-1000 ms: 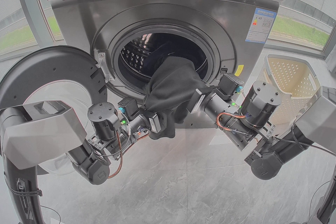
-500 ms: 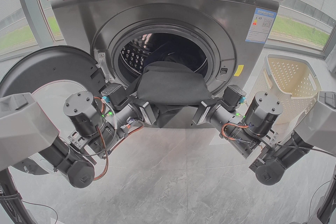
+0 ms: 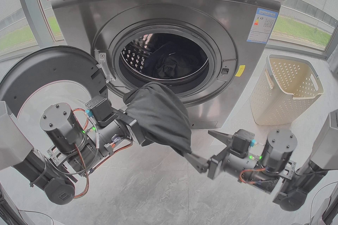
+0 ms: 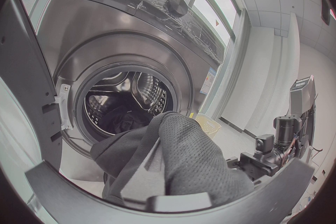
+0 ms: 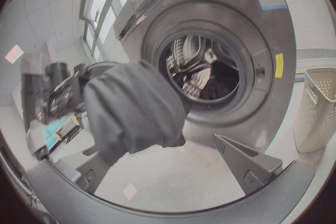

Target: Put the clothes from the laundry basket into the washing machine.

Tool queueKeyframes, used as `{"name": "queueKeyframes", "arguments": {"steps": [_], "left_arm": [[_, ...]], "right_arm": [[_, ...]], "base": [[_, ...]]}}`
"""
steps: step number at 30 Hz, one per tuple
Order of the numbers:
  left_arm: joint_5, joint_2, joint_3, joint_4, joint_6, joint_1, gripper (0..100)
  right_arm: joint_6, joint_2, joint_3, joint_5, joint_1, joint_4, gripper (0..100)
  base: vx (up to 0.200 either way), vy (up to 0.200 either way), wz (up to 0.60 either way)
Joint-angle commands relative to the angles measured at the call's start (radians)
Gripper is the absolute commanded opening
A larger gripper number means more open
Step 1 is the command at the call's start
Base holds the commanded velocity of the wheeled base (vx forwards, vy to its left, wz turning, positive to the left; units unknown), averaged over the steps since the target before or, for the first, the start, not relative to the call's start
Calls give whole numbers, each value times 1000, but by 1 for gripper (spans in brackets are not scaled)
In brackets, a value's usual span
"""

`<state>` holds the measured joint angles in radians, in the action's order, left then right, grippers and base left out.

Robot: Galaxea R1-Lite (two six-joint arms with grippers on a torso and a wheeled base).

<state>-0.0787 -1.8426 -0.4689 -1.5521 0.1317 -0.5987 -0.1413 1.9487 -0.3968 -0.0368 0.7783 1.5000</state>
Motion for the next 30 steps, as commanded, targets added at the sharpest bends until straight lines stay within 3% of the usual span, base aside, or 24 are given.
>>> {"name": "queueKeyframes", "arguments": {"steps": [1, 3, 8, 14, 21, 30], "left_arm": [[-3, 71, 81, -5, -9, 4, 0], [-4, 72, 85, -5, -11, 11, 0], [0, 74, 92, -5, -7, 13, 0], [-1, 100, 202, -5, -20, 0, 0], [-52, 128, 236, -6, -17, -6, 0], [-70, 111, 240, -6, -18, -10, 0]], "right_arm": [[40, -148, 236, 44, 72, 8, 100], [40, -162, 294, 49, 76, 5, 100], [37, -163, 306, 51, 82, 6, 100], [35, -151, 306, 51, 4, -1, 100], [34, -148, 296, 49, -19, 6, 100], [31, -152, 299, 44, -21, 5, 100]], "base": [[0, 0, 0], [0, 0, 0], [0, 0, 0], [0, 0, 0], [0, 0, 0], [200, 0, 0]]}}
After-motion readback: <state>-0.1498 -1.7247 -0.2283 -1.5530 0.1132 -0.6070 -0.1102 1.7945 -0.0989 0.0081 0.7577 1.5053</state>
